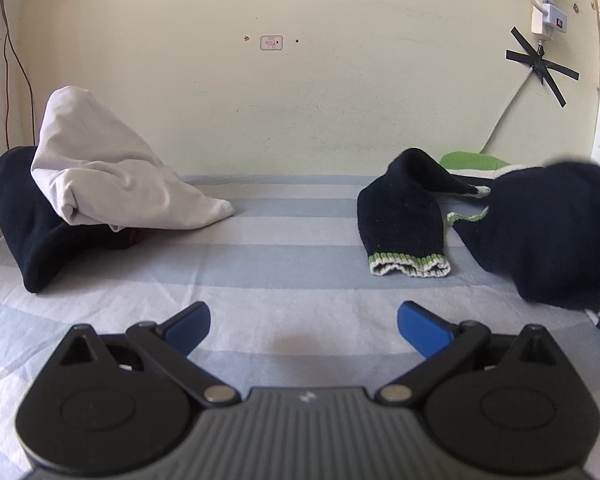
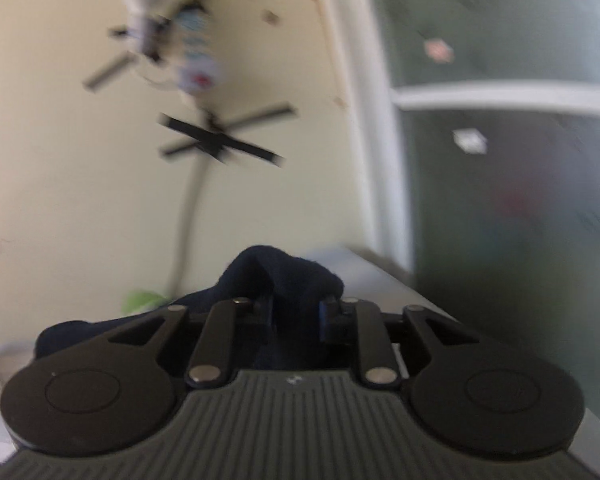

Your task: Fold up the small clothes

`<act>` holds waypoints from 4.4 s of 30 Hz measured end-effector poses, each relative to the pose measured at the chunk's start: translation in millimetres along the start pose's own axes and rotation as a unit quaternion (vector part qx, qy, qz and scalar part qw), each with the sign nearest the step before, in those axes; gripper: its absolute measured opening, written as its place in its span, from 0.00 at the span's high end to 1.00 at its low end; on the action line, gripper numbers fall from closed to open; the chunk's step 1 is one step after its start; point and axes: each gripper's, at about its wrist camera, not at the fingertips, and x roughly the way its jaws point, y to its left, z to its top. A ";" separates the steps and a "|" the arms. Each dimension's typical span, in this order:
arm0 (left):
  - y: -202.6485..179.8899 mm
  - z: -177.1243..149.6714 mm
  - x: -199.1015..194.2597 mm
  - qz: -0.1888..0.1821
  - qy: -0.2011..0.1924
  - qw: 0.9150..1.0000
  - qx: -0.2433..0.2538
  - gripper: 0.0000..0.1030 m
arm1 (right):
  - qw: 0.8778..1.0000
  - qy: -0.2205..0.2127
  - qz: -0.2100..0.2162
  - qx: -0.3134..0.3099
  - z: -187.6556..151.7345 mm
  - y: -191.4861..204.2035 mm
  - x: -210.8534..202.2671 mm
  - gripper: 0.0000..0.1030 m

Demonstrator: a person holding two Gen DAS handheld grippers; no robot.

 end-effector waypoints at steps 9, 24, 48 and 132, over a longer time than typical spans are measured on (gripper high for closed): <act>1.2 0.8 2.4 -0.002 0.006 1.000 -0.002 0.00 | 0.991 -0.042 0.080 -0.103 -25.2 66.7 -32.1 0.32; 2.7 0.9 -3.3 -0.003 -0.018 1.000 -0.001 0.00 | 0.909 0.111 0.109 -0.387 -81.3 239.4 105.5 0.17; 13.2 1.9 -27.4 -0.033 -0.088 0.995 -0.025 0.00 | 0.900 -0.050 0.433 -0.006 103.5 144.8 -145.8 0.89; 6.7 213.4 -321.4 -0.165 -0.387 0.907 0.029 0.91 | 0.842 -0.402 0.355 -0.065 151.8 9.2 -206.4 0.91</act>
